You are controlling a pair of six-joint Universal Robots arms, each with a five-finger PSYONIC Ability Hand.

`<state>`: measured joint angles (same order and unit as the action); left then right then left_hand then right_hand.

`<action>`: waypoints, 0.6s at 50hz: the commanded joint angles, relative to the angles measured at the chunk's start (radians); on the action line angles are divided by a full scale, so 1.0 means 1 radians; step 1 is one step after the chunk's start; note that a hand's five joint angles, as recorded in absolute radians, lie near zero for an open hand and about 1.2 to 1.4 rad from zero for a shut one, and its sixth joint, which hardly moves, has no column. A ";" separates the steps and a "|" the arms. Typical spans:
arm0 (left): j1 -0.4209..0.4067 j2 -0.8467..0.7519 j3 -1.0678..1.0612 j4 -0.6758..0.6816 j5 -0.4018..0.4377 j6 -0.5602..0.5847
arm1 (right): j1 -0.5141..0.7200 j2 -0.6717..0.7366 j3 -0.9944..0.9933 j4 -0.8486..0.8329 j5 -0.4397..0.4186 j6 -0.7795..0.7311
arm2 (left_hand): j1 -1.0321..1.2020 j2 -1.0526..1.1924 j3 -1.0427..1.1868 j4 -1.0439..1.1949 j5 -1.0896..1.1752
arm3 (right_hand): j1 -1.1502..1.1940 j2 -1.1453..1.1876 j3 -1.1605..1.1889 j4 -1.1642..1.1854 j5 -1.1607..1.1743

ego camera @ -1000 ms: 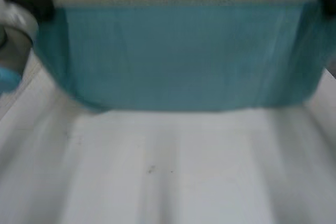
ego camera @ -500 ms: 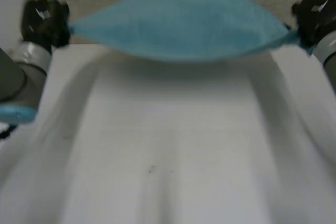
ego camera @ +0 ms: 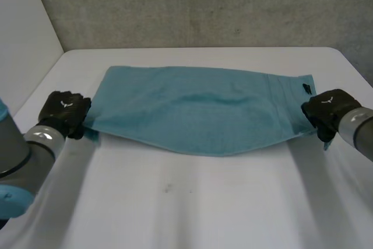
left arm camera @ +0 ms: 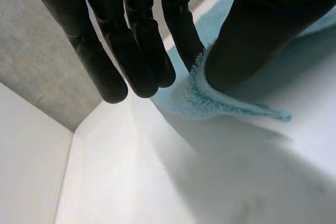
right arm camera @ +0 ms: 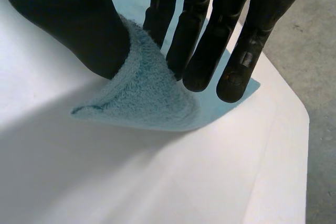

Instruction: Fold the laundry

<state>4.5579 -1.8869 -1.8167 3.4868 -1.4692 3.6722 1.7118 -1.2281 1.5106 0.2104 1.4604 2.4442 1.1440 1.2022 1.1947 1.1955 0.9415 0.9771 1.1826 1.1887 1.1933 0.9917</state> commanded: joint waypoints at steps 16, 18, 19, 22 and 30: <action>0.124 0.207 -0.052 -0.418 0.207 0.350 | -0.210 -0.173 0.160 0.267 -0.137 -0.449 | 0.252 0.194 0.202 0.201 0.280 | 0.419 0.214 0.208 0.203 0.230; 0.087 0.140 0.009 -0.335 0.205 0.347 | -0.207 -0.151 0.143 0.241 -0.134 -0.427 | 0.252 0.194 0.202 0.201 0.280 | 0.419 0.214 0.208 0.203 0.230; 0.078 0.117 0.032 -0.309 0.205 0.344 | -0.192 -0.108 0.105 0.197 -0.127 -0.377 | 0.252 0.194 0.202 0.201 0.280 | 0.419 0.214 0.208 0.203 0.230; 0.047 0.000 0.132 -0.215 0.188 0.316 | -0.156 -0.047 0.030 0.141 -0.115 -0.291 | 0.252 0.194 0.202 0.201 0.280 | 0.419 0.214 0.208 0.203 0.230; 0.013 -0.268 0.387 -0.103 0.132 0.286 | -0.052 0.219 -0.243 0.018 -0.011 -0.142 | 0.252 0.194 0.202 0.201 0.280 | 0.419 0.214 0.208 0.203 0.230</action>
<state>4.5977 -1.9414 -1.6325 3.3031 -1.2893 3.9779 1.5908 -1.1924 1.4537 0.3113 1.3734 2.2121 1.1440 1.2023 1.1947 1.1955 0.9415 0.9771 1.1826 1.1887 1.1933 0.9918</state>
